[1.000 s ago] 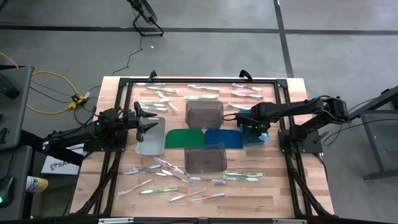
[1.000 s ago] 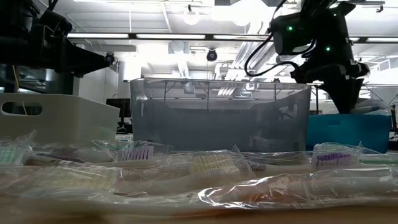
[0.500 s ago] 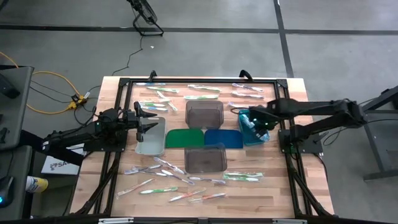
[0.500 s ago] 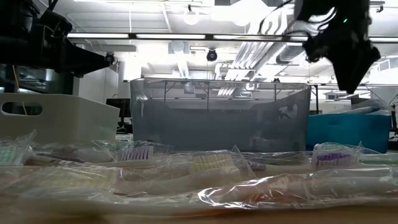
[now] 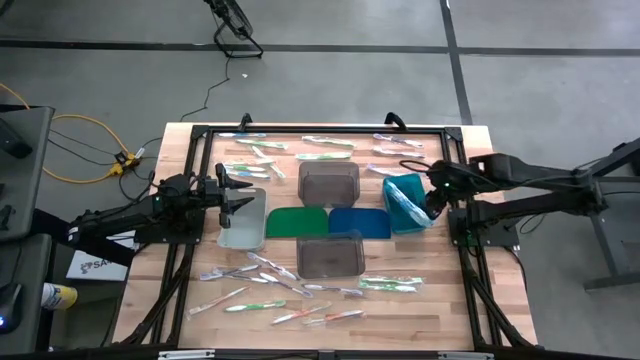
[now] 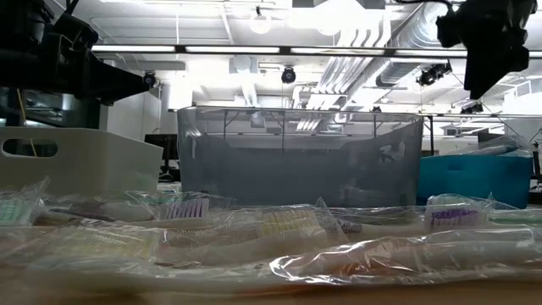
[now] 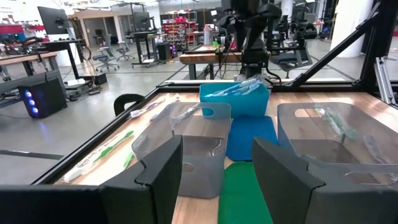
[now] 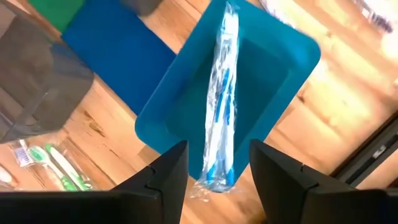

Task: Pick & Place Toothbrushes
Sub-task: Put the green toothbrush into the bottom black bin

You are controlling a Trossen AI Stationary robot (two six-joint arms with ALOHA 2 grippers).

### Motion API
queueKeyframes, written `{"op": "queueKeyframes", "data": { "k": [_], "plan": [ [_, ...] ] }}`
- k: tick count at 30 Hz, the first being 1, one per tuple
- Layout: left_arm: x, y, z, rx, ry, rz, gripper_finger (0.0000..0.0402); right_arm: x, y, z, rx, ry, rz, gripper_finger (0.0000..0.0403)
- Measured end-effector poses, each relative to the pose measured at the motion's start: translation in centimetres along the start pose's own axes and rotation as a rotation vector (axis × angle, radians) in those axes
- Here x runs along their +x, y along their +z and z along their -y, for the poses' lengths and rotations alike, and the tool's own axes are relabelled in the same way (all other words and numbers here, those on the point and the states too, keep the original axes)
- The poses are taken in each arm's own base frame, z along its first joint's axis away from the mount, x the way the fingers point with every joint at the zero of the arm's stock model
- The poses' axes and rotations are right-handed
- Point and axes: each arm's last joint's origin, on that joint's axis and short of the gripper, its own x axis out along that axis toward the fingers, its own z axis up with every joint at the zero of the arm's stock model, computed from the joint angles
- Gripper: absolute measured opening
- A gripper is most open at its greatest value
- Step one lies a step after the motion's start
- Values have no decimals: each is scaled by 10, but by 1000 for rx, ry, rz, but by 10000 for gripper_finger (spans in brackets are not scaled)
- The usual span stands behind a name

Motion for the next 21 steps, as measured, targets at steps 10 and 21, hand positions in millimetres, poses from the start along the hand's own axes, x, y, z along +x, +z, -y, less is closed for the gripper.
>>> {"op": "queueKeyframes", "data": {
  "k": [10, 21],
  "plan": [
    [0, 0, 0, 0, 0, 1, 187, -13, -7, 7, -99, 88, 59, 148],
    [0, 0, 0, 0, 14, -2, 187, -13, -16, -28, -377, 406, -45, 129]
  ]
}}
